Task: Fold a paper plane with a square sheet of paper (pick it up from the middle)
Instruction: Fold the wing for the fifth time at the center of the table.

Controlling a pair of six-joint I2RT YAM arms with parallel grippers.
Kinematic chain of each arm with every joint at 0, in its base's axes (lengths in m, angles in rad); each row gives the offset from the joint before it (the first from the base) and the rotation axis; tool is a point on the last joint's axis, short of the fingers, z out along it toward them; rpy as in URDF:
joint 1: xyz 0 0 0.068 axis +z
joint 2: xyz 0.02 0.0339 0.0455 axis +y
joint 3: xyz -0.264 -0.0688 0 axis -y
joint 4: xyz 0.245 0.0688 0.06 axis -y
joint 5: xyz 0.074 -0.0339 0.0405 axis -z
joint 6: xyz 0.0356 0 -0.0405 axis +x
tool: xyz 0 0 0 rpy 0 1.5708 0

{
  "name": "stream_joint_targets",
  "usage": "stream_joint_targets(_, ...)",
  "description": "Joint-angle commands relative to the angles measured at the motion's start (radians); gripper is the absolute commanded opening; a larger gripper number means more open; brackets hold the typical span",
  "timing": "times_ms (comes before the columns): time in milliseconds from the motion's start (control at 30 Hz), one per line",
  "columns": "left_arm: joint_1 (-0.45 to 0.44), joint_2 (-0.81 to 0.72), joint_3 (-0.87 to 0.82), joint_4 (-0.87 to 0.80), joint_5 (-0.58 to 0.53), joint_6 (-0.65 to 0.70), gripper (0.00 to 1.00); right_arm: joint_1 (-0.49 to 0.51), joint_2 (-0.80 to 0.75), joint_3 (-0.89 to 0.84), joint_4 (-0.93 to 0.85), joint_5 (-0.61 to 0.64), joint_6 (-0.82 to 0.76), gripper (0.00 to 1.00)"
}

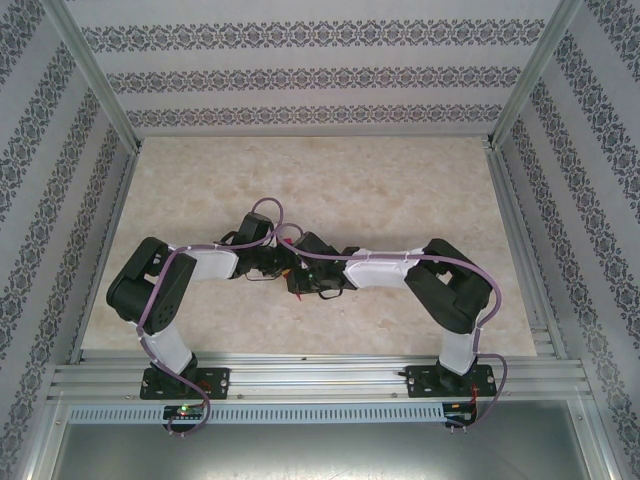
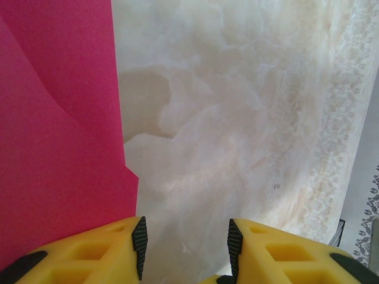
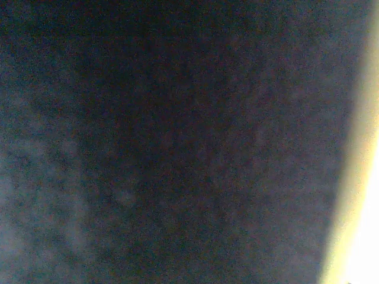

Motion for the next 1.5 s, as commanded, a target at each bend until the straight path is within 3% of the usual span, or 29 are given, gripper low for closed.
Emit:
stream_joint_targets(0, 0.005, 0.023, 0.015, -0.018, -0.003, 0.022, 0.44, 0.013, 0.034, -0.037, -0.011, -0.015, 0.016, 0.25)
stream_joint_targets(300, 0.006, 0.028, 0.014, -0.024, -0.003, 0.026, 0.44, 0.019, 0.044, -0.081, 0.037, -0.025, 0.054, 0.14)
stream_joint_targets(767, 0.005, 0.042, 0.007, -0.061, -0.034, 0.016, 0.43, 0.025, 0.027, -0.157, 0.090, 0.014, 0.133, 0.12)
stream_joint_targets(833, 0.006, 0.047, 0.010, -0.084, -0.044, 0.022, 0.42, 0.021, -0.014, -0.182, 0.141, -0.002, 0.152, 0.15)
stream_joint_targets(867, 0.006, 0.051, 0.011, -0.095, -0.049, 0.024, 0.41, 0.010, -0.037, -0.192, 0.170, -0.025, 0.163, 0.22)
stream_joint_targets(1033, 0.007, 0.066, 0.015, -0.112, -0.055, 0.026, 0.40, -0.040, -0.152, -0.231, 0.229, -0.049, 0.191, 0.25)
stream_joint_targets(1333, 0.007, 0.078, 0.039, -0.131, -0.050, 0.028, 0.40, 0.000, -0.105, -0.208, 0.374, -0.143, 0.209, 0.06)
stream_joint_targets(1467, 0.007, 0.079, 0.045, -0.136, -0.045, 0.030, 0.40, 0.004, -0.042, -0.168, 0.400, -0.158, 0.220, 0.04)
